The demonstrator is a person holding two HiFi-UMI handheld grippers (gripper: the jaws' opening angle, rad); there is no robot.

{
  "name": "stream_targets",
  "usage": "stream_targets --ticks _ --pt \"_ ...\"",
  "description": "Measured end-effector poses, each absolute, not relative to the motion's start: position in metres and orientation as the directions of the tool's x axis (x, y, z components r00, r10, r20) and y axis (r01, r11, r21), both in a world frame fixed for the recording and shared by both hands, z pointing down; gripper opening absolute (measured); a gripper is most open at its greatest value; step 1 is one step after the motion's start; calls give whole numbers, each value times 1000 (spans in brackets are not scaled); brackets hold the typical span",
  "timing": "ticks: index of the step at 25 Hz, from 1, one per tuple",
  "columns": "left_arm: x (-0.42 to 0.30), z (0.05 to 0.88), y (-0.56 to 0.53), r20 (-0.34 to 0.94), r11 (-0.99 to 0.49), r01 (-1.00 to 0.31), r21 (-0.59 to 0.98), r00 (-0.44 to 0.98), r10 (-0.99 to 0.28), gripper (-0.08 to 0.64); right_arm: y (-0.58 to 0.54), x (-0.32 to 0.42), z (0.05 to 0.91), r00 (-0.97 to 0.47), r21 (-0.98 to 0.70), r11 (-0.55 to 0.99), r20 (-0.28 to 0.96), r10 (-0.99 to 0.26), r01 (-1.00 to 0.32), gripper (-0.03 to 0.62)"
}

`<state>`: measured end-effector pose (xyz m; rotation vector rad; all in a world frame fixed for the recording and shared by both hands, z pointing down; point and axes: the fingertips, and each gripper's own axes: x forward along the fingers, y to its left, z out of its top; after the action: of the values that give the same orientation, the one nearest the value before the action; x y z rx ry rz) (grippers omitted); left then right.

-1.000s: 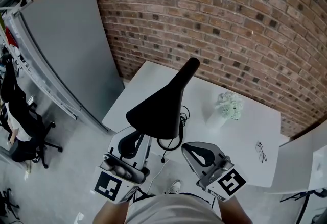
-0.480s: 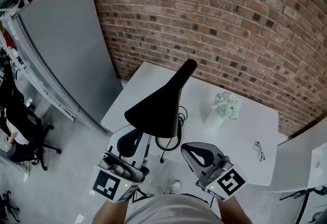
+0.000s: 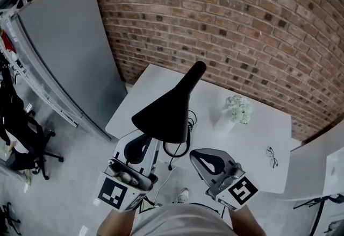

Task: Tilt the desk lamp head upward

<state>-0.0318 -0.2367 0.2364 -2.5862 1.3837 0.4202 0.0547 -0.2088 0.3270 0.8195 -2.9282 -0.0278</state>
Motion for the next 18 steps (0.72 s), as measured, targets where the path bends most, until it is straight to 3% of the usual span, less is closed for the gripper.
stream_targets --ticks 18 --pt "-44 244 -220 -349 -587 -810 -14 554 -756 8 -184 43 326 -824 41 830 103 -557 -556 18"
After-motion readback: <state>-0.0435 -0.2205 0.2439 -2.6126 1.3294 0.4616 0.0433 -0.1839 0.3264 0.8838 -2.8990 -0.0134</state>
